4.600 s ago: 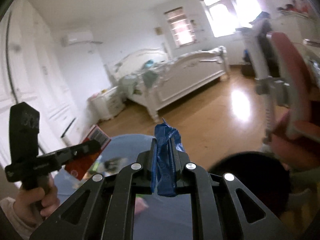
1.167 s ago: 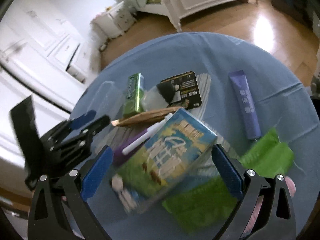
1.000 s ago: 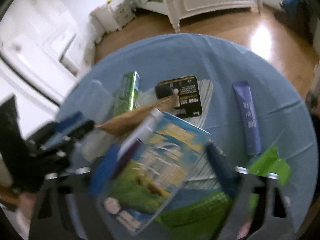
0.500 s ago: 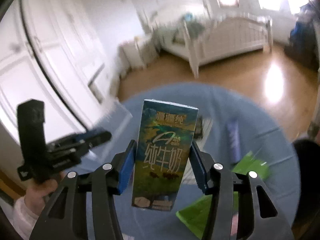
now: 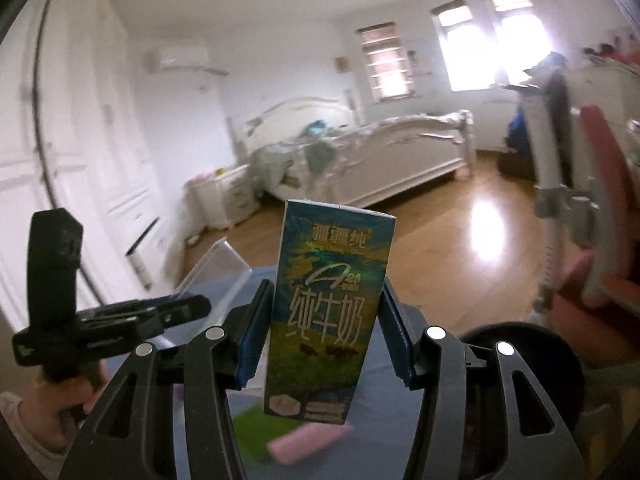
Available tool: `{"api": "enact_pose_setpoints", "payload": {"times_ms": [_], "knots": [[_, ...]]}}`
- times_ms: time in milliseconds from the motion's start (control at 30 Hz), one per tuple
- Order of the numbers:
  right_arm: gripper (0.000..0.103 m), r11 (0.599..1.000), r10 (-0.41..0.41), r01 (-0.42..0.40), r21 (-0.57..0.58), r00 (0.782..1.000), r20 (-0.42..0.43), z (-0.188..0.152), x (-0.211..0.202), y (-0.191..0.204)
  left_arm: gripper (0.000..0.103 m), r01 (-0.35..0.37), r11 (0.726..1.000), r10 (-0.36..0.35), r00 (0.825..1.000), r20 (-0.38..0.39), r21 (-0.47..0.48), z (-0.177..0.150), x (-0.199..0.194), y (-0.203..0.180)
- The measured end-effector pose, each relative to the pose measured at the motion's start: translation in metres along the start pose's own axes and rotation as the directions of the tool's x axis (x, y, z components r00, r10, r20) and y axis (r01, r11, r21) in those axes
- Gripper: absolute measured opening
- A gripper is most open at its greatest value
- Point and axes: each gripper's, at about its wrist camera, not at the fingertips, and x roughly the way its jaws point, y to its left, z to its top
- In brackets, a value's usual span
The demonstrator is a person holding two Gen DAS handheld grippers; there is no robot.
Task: Collect trash
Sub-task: 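Carry the plastic tray and milk carton with both tools over the bin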
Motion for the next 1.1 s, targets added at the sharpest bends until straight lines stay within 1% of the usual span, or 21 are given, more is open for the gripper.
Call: {"api": "enact_pose_setpoints", "payload": {"times_ms": [167, 233, 300, 367, 433, 633, 800, 1100], "knots": [[0.052, 0.994, -0.102, 0.101, 0.05, 0.995, 0.012, -0.015, -0.011, -0.053, 0.047, 0.075, 0.997, -0.073, 0.995, -0.061, 0.035, 0.0, 0.04, -0.045], [0.052, 0.987, -0.149, 0.148, 0.057, 0.989, 0.012, -0.023, -0.012, -0.069, 0.047, 0.108, 0.993, -0.103, 0.991, -0.089, 0.043, 0.001, 0.059, -0.062], [0.052, 0.98, -0.19, 0.19, 0.06, 0.982, 0.01, -0.029, -0.012, -0.085, 0.047, 0.128, 0.991, -0.123, 0.987, -0.105, 0.043, -0.001, 0.067, -0.073], [0.052, 0.973, -0.22, 0.219, 0.069, 0.976, 0.006, -0.036, -0.006, -0.094, 0.047, 0.151, 0.987, -0.144, 0.981, -0.131, 0.048, -0.004, 0.079, -0.085], [0.052, 0.966, -0.247, 0.246, 0.08, 0.969, -0.004, -0.043, -0.005, -0.111, 0.047, 0.169, 0.984, -0.16, 0.976, -0.148, 0.051, -0.004, 0.091, -0.096], [0.052, 0.952, -0.278, 0.282, 0.12, 0.959, -0.047, -0.064, 0.004, -0.141, 0.047, 0.203, 0.978, -0.189, 0.962, -0.199, 0.052, -0.008, 0.123, -0.119], [0.052, 0.945, -0.284, 0.293, 0.148, 0.956, -0.077, -0.08, 0.009, -0.163, 0.047, 0.207, 0.976, -0.185, 0.953, -0.24, 0.07, -0.016, 0.142, -0.131], [0.052, 0.941, -0.278, 0.295, 0.165, 0.953, -0.117, -0.096, 0.023, -0.177, 0.047, 0.217, 0.972, -0.183, 0.941, -0.285, 0.093, -0.025, 0.16, -0.143]]}}
